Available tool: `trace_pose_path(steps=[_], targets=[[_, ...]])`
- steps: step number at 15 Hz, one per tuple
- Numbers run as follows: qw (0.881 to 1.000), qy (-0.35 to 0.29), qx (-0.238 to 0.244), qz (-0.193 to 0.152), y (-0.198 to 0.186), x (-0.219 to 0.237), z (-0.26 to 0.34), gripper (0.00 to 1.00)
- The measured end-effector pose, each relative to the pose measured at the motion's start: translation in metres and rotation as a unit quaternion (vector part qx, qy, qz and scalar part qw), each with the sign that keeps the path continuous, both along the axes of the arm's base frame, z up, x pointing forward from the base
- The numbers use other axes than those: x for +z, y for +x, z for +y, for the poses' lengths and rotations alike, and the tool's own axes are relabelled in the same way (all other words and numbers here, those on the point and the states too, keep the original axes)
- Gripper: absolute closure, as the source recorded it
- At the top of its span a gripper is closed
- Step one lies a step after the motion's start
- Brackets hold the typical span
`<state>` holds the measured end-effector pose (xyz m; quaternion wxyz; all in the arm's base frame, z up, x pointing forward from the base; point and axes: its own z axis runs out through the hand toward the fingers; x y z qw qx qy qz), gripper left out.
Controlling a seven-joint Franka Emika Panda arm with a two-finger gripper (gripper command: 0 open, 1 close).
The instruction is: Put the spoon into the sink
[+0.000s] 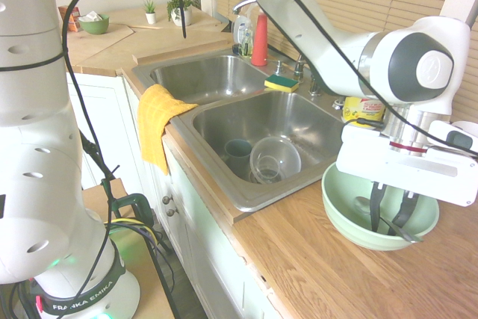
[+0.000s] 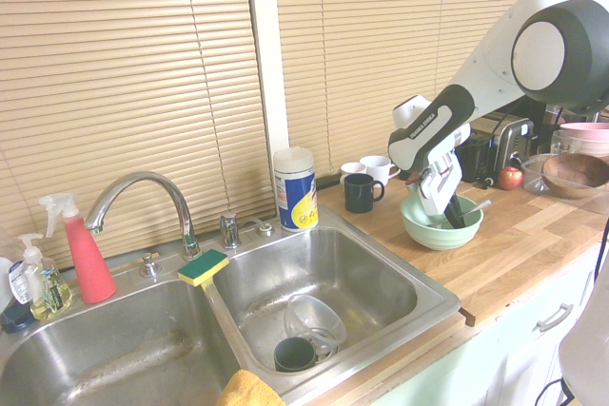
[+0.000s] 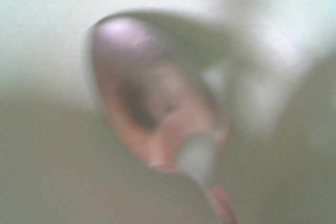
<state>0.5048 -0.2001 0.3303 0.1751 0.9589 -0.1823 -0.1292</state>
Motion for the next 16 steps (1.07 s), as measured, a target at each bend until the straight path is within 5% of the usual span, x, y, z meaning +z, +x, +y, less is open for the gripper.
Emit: trace_pose_path(steps=[16], targets=[[0.995,-0.005,0.001,-0.103,-0.012,0.116,0.002,1.0]])
